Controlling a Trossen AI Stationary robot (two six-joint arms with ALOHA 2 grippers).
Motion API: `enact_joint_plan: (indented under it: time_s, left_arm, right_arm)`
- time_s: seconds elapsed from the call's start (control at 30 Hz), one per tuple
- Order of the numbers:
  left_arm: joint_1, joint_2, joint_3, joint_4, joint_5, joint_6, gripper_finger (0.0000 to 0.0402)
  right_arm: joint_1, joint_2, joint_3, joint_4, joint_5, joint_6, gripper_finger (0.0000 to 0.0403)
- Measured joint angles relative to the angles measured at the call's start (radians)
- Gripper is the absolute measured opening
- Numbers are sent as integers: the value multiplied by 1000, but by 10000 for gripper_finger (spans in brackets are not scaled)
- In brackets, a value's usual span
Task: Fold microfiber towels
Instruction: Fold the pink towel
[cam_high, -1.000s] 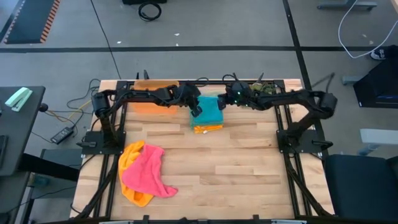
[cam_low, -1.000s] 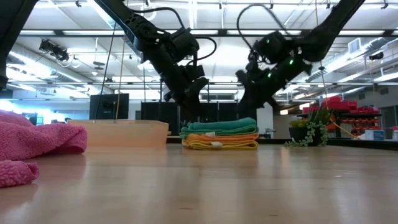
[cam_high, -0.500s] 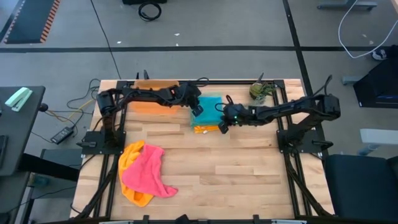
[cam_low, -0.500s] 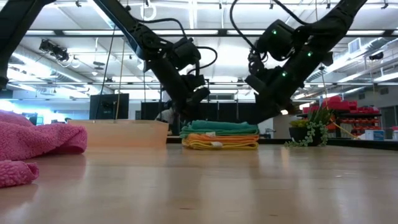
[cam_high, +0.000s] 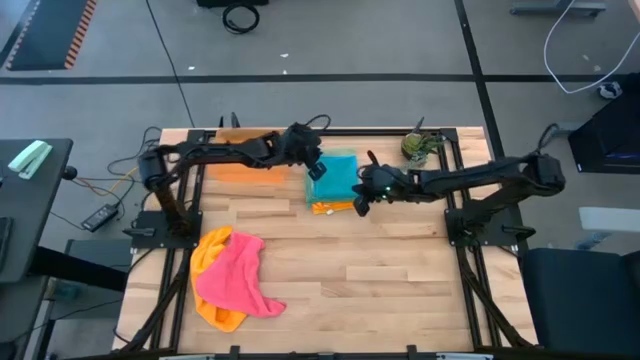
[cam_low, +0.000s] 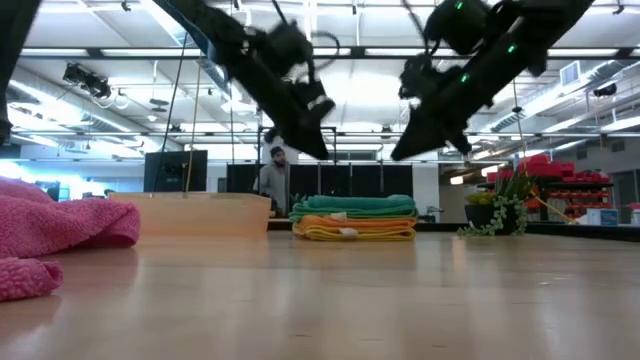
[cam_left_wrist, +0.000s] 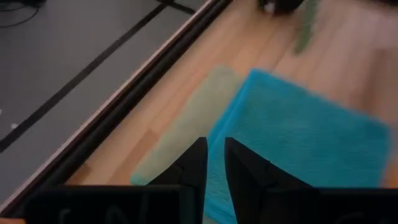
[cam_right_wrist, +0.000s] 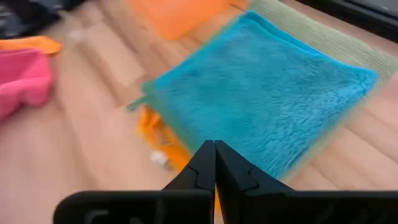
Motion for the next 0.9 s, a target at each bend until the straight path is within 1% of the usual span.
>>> enact_joint_plan:
  time_s: [0.07, 0.13, 0.2, 0.3, 0.37, 0.4, 0.47, 0.57, 0.63, 0.67, 0.73, 0.8, 0.9]
  left_arm:
    - [-21, -56, 0, -54, 5, -4, 60]
    - [-49, -111, 0, -135, 45, 7, 61]
    - [-83, -158, 1, -253, 127, 23, 69]
    - [-160, -202, 0, -451, 271, 20, 92]
    - [-228, -213, 0, -577, 339, 13, 111]
    - [-268, -215, 1, -640, 351, 1, 121]
    - [-350, -217, -10, -759, 353, -13, 139]
    - [-476, -219, -64, -771, 345, -36, 163]
    - [-550, -219, -101, -784, 293, -75, 175]
    - [-579, -220, -118, -770, 242, -108, 179]
    - [-622, -220, -150, -776, 150, -188, 183]
    - [-642, -220, -176, -776, 88, -293, 185]
    - [-646, -220, -186, -793, 75, -422, 185]
  right_arm:
    - [42, -35, 1, -17, 1, -2, 10]
    - [98, -63, 1, -62, 1, 11, 10]
    - [171, -74, 1, -76, 1, 36, 10]
    - [287, -69, 1, -76, 22, 64, 11]
    - [363, -57, 1, -65, 71, 85, 11]
    - [400, -48, 0, -66, 106, 95, 11]
    - [467, -29, 0, -39, 176, 107, 12]
    - [551, 6, 0, 9, 286, 118, 12]
    - [594, 33, 0, 32, 344, 129, 12]
    - [611, 50, 0, 55, 368, 133, 12]
    - [632, 77, 1, 79, 393, 141, 12]
    - [645, 106, 0, 104, 402, 159, 12]
    - [653, 132, 0, 105, 402, 188, 12]
